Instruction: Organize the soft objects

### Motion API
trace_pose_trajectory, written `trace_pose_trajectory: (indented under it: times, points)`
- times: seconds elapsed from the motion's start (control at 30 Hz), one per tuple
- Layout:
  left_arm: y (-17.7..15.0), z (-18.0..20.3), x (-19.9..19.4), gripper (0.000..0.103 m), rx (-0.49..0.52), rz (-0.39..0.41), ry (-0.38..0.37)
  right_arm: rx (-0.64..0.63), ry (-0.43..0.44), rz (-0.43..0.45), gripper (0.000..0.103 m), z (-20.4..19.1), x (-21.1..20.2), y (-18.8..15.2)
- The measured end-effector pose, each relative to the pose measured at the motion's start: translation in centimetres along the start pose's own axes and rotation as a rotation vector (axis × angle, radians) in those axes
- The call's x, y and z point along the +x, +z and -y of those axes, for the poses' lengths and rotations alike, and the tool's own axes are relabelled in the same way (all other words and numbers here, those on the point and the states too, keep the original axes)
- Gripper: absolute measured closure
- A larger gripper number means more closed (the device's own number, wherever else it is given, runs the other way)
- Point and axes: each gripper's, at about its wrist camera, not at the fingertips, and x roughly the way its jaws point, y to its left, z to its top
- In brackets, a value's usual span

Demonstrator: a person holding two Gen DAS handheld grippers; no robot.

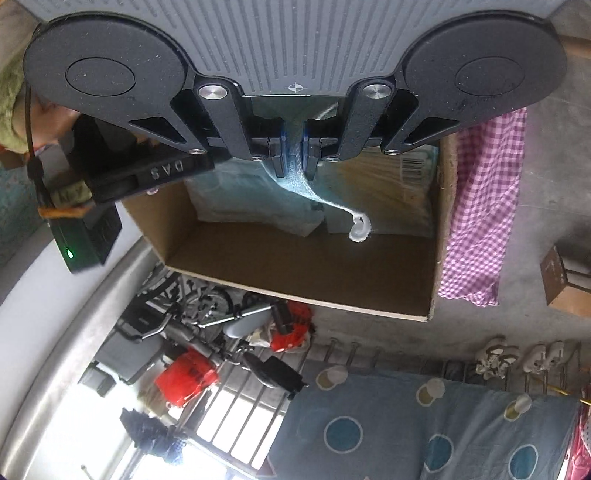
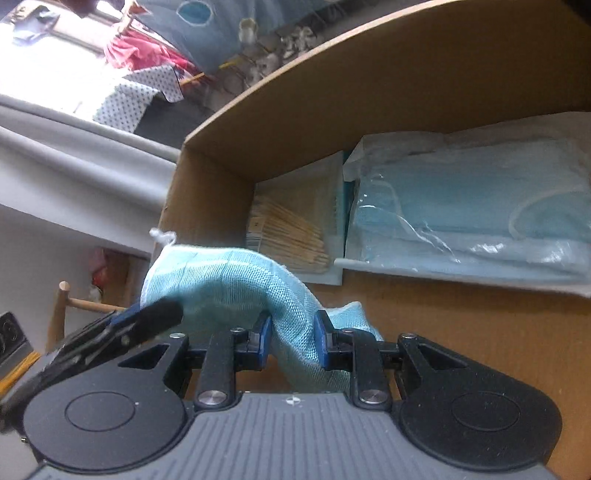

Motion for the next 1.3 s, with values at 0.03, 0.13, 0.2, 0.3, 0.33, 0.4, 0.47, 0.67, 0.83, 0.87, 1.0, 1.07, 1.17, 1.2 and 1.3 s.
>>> trace_pose_trajectory:
  times: [0.03, 0.13, 0.2, 0.3, 0.33, 0.4, 0.47, 0.67, 0.83, 0.87, 1.0, 1.07, 1.17, 1.2, 1.3]
  points:
    - [-0.1, -0.2, -0.3, 0.097, -0.008, 0.001, 0.002, -0.008, 0.001, -0.01, 0.077, -0.2, 0.2, 0.2]
    - [0.1, -0.2, -1.2, 0.097, -0.01, 0.013, -0.002, -0.045, 0.012, -0.034, 0.077, -1.0, 0.0, 0.3]
    - [0.2, -0.1, -1.8, 0.094, 0.008, 0.02, 0.031, -0.084, 0.005, -0.064, 0.075, -1.7, -0.2, 0.3]
    - [0.4, -0.3, -2.4, 0.09, 0.008, 0.029, 0.074, -0.122, -0.029, -0.054, 0.063, -2.4, -0.6, 0.4]
    - [0.4, -0.5, -2.7, 0.086, -0.009, 0.033, 0.066, -0.128, -0.035, -0.041, 0.048, -2.5, -0.8, 0.4]
    - [0.4, -1.1, -3.5, 0.069, -0.043, 0.047, 0.044, -0.166, -0.042, -0.003, 0.035, -3.2, -1.4, 0.6]
    - [0.0, -1.3, -4.9, 0.054, -0.055, 0.087, 0.036, -0.215, -0.05, 0.01, 0.034, -4.1, -1.6, 0.8]
    - [-1.7, -1.6, -8.7, 0.03, -0.054, 0.171, 0.032, -0.442, -0.162, 0.009, 0.012, -7.8, 0.1, 1.3]
    - [-4.0, -2.5, -11.8, 0.021, -0.067, 0.249, 0.059, -0.542, -0.23, -0.015, 0.017, -9.6, 3.3, 1.6]
    - [-4.5, -2.6, -12.2, 0.021, -0.068, 0.258, 0.068, -0.558, -0.248, -0.02, 0.024, -9.8, 4.1, 1.7]
    - [-5.8, -3.5, -13.1, 0.02, -0.098, 0.267, 0.068, -0.571, -0.29, -0.063, 0.043, -9.9, 6.7, 2.2]
    - [-6.5, -4.0, -13.4, 0.02, -0.116, 0.27, 0.067, -0.58, -0.264, -0.106, 0.049, -9.8, 7.6, 2.1]
    - [-7.3, -5.0, -13.8, 0.019, -0.142, 0.267, 0.07, -0.67, -0.208, -0.191, 0.049, -10.6, 8.4, 0.9]
    - [-7.5, -5.3, -13.8, 0.019, -0.151, 0.265, 0.072, -0.69, -0.193, -0.222, 0.049, -10.7, 8.6, 0.5]
    - [-8.0, -6.0, -14.0, 0.019, -0.168, 0.259, 0.075, -0.733, -0.164, -0.311, 0.049, -11.0, 9.2, -0.7]
